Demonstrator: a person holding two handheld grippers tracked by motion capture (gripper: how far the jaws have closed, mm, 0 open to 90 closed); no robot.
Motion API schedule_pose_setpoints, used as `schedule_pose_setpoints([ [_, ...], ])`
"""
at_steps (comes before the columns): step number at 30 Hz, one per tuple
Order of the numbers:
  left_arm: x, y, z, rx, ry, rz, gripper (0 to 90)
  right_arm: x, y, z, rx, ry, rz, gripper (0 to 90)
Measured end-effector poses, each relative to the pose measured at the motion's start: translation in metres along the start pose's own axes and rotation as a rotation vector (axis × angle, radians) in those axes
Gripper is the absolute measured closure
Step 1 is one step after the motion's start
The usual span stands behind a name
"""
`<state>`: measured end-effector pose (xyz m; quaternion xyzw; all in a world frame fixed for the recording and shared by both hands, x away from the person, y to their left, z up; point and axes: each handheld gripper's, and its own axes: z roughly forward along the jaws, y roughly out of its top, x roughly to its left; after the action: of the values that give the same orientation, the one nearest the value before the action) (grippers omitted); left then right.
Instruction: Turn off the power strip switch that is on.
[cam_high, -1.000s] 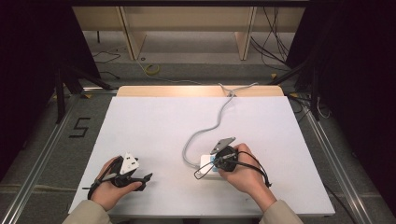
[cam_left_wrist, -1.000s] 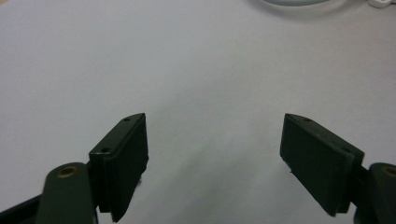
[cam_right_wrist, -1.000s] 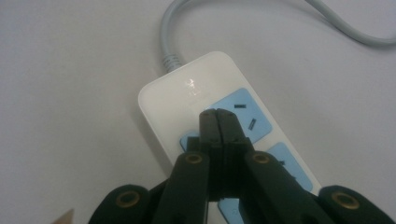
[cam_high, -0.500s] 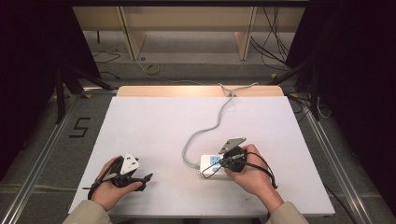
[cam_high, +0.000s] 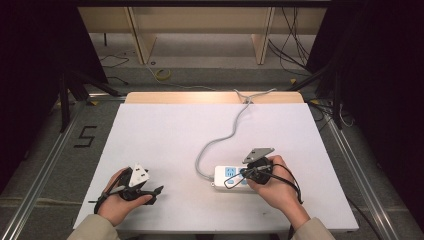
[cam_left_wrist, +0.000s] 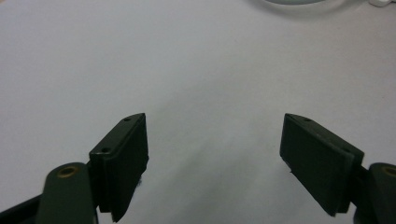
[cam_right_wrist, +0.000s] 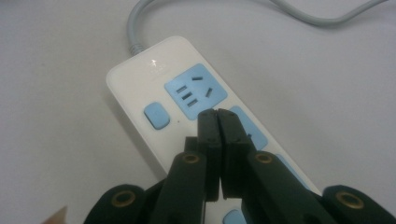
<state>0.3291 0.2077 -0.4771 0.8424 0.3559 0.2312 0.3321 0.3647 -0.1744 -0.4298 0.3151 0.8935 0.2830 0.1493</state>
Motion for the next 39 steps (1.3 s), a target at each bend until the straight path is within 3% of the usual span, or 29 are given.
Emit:
schedule_pose_setpoints([
  [21, 0.001, 0.000, 0.000, 0.000, 0.001, -0.005, 23.4, -0.015, -0.017, -0.009, -0.072, -0.039, 0.066, 81.6],
  [39, 0.001, 0.000, 0.000, -0.001, 0.000, -0.008, 23.3, -0.024, -0.033, -0.012, -0.147, -0.075, 0.130, 62.8],
])
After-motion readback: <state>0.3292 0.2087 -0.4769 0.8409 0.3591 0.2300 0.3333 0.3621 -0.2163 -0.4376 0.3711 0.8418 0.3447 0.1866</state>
